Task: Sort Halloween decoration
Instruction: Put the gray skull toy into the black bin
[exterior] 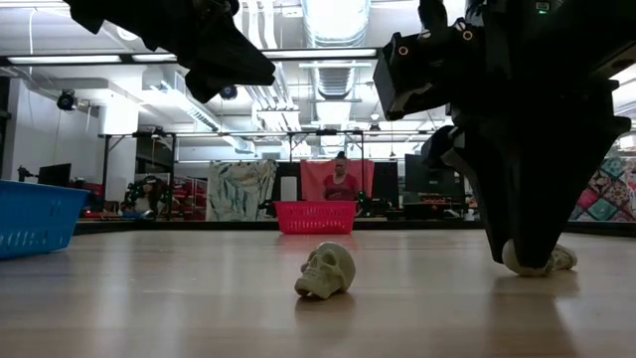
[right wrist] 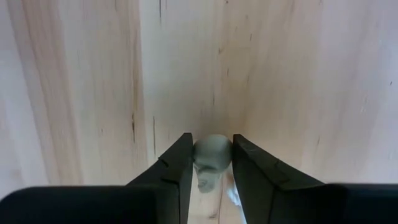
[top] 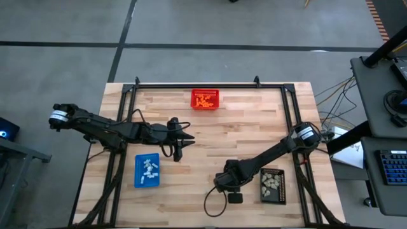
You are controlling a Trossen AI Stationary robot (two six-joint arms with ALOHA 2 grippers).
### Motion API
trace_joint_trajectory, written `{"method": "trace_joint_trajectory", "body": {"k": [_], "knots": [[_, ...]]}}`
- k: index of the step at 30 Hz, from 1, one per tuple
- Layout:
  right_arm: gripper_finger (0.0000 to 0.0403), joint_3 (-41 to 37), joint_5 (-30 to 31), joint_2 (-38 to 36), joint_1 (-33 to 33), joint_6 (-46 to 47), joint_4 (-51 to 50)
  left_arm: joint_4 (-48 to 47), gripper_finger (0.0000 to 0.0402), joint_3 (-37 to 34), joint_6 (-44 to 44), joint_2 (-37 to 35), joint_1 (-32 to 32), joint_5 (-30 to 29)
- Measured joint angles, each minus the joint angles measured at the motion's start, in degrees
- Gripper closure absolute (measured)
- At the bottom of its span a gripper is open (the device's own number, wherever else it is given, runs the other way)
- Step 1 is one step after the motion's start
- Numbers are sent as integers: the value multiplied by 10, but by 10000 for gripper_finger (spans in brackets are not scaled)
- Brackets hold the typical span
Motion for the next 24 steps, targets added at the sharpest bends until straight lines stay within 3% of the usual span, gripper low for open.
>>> {"method": "trace_joint_trajectory", "body": {"k": [10, 24], "knots": [[322, 4, 0, -27, -10, 3, -27, 0, 327, 0, 0, 0, 0, 0], [321, 4, -27, -100, 8, 37, -155, 0, 327, 0, 2, 0, 0, 2]]}}
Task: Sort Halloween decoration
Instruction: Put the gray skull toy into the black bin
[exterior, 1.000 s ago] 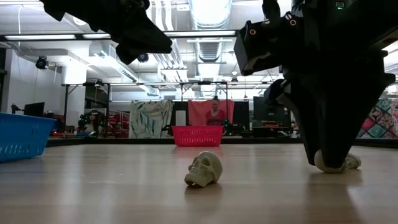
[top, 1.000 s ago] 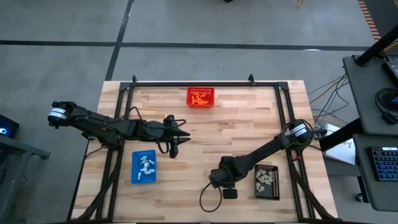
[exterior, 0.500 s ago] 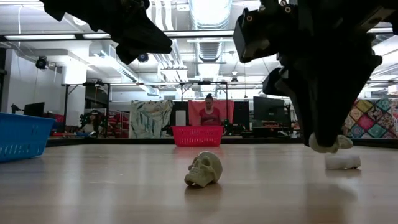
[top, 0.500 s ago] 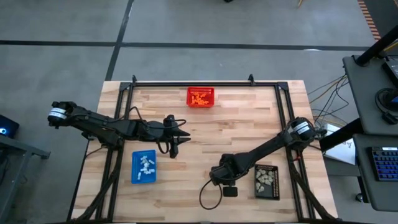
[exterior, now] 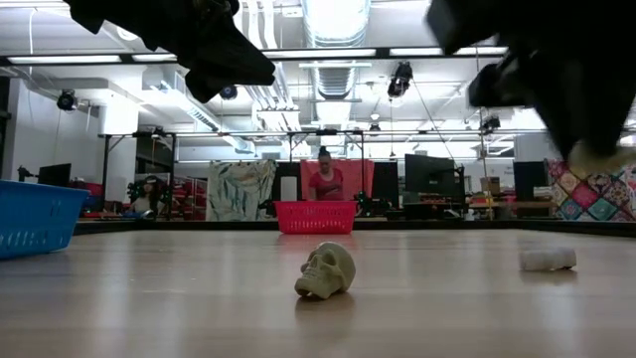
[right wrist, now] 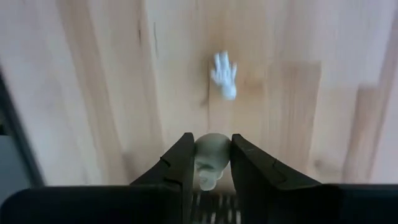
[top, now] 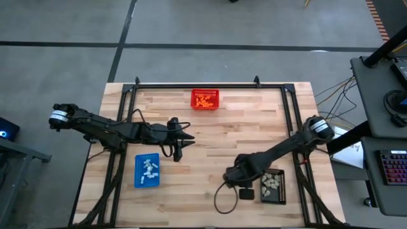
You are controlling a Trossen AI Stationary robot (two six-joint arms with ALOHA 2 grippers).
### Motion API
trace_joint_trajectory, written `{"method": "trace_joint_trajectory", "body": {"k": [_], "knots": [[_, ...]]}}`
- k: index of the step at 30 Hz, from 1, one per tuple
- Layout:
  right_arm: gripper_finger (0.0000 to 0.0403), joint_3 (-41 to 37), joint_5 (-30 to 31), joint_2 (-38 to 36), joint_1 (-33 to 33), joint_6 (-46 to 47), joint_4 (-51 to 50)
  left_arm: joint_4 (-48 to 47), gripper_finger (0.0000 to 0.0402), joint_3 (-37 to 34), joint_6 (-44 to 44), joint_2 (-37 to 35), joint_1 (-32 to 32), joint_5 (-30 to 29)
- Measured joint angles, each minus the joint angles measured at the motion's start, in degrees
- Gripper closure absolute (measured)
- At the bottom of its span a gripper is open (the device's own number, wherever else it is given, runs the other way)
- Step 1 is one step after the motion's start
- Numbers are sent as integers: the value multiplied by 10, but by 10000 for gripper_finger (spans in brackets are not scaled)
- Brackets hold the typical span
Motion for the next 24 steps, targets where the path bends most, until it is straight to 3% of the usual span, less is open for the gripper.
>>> {"method": "trace_joint_trajectory", "body": {"k": [12, 24], "knots": [[330, -31, 59, -112, 78, 131, -25, 4, 327, 0, 2, 0, -1, 0], [335, -183, 63, -185, 162, 289, -23, 13, 327, 0, 2, 0, -1, 0]]}}
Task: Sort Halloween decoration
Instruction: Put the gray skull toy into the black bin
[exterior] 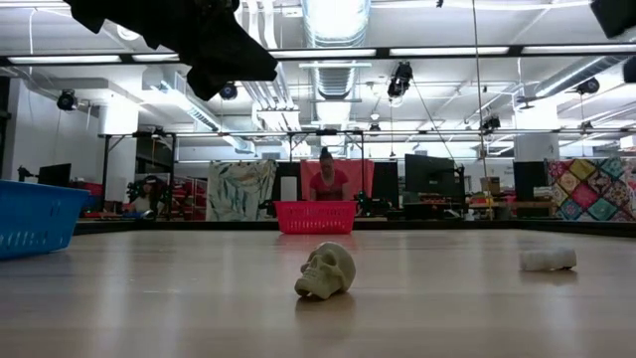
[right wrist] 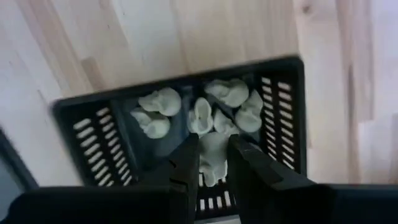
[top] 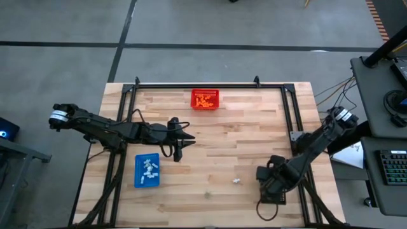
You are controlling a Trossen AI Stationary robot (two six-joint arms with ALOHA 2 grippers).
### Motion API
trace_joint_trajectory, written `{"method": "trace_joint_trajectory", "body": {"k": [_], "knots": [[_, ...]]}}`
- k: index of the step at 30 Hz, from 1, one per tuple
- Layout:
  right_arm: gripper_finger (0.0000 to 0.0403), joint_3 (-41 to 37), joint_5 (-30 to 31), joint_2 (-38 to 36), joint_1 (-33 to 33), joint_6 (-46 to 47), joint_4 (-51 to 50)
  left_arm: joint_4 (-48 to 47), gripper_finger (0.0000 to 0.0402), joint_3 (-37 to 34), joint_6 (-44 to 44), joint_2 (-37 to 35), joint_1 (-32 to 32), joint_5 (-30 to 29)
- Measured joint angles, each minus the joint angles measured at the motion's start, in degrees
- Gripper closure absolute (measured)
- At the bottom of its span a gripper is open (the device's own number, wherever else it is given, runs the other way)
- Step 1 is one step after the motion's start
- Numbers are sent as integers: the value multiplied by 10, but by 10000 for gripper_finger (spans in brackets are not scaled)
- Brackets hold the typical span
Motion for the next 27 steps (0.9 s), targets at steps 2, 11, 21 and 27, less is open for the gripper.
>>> {"method": "trace_joint_trajectory", "body": {"k": [2, 11, 21, 27], "knots": [[335, -28, -1, -10, 11, 15, 23, 1, 327, 0, 0, 0, 0, 0], [335, -90, -20, -32, 47, 74, 146, 4, 327, 0, 0, 0, 0, 0], [318, -124, -24, -28, 69, 140, 164, 4, 327, 0, 0, 0, 0, 0], [292, -125, -33, -28, 69, 148, 165, 4, 327, 0, 0, 0, 0, 0]]}}
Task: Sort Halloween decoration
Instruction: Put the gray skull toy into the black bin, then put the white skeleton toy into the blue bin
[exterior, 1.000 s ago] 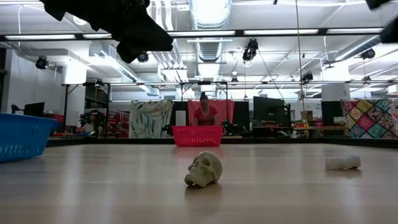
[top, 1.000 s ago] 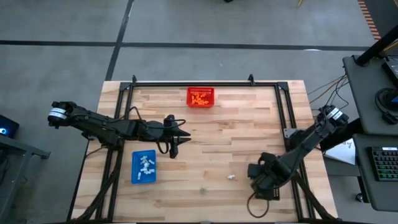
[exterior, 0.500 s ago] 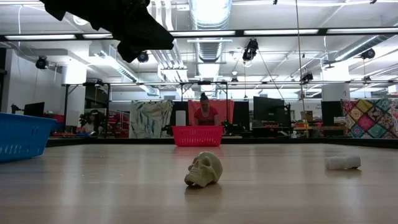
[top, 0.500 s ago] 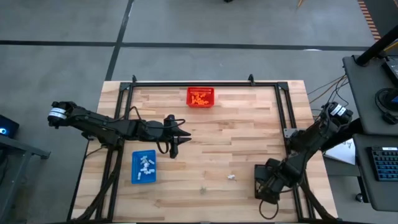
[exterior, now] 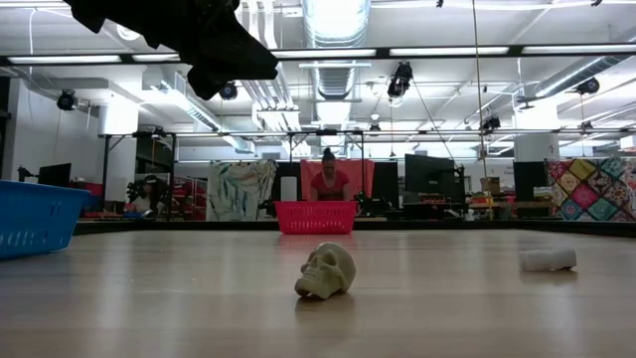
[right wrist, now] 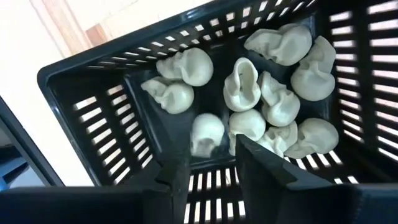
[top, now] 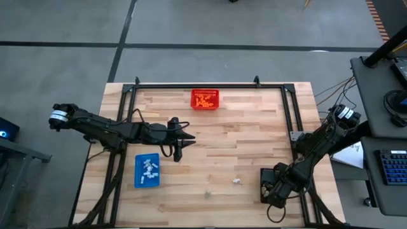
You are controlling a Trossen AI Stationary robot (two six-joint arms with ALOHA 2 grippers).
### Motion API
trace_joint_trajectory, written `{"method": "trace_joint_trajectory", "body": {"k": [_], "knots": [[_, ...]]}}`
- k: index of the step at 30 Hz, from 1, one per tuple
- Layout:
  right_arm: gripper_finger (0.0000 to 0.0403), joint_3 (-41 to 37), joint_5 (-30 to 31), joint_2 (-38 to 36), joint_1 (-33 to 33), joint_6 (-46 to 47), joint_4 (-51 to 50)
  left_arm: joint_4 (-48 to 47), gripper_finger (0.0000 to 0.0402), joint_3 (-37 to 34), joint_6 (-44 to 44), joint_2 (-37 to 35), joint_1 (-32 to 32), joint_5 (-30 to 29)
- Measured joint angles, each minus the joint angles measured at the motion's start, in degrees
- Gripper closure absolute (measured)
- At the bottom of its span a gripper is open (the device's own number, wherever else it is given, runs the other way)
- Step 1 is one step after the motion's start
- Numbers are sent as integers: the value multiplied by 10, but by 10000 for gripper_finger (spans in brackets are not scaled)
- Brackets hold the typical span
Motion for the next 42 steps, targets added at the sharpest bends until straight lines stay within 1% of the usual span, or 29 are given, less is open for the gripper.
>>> {"method": "trace_joint_trajectory", "body": {"k": [8, 11, 13, 16, 19, 24, 30, 36, 42], "knots": [[261, 1, -5, -8, 0, 9, -2, 0, 327, 0, 0, 0, 0, 0], [256, 15, -28, -15, -4, 13, -22, 1, 327, 0, 0, 0, 0, 0], [255, 31, -30, -21, -6, 18, -47, 2, 327, 0, 0, 0, 0, 0], [255, 54, -23, -28, -11, 16, -66, 6, 327, 0, 0, 0, 0, 0], [255, 79, 8, -31, -20, 6, -79, 10, 327, 0, 0, 0, 0, 0], [255, 118, 60, -26, -44, -42, -81, 12, 327, 0, 0, 0, 0, 0], [255, 153, 96, -19, -84, -115, -79, 13, 327, 0, 0, 0, 0, 0], [255, 169, 109, 1, -122, -197, -78, 17, 327, 0, 0, 0, 0, 0], [255, 169, 109, 45, -149, -274, -74, 17, 327, 0, 0, 0, 0, 0]]}}
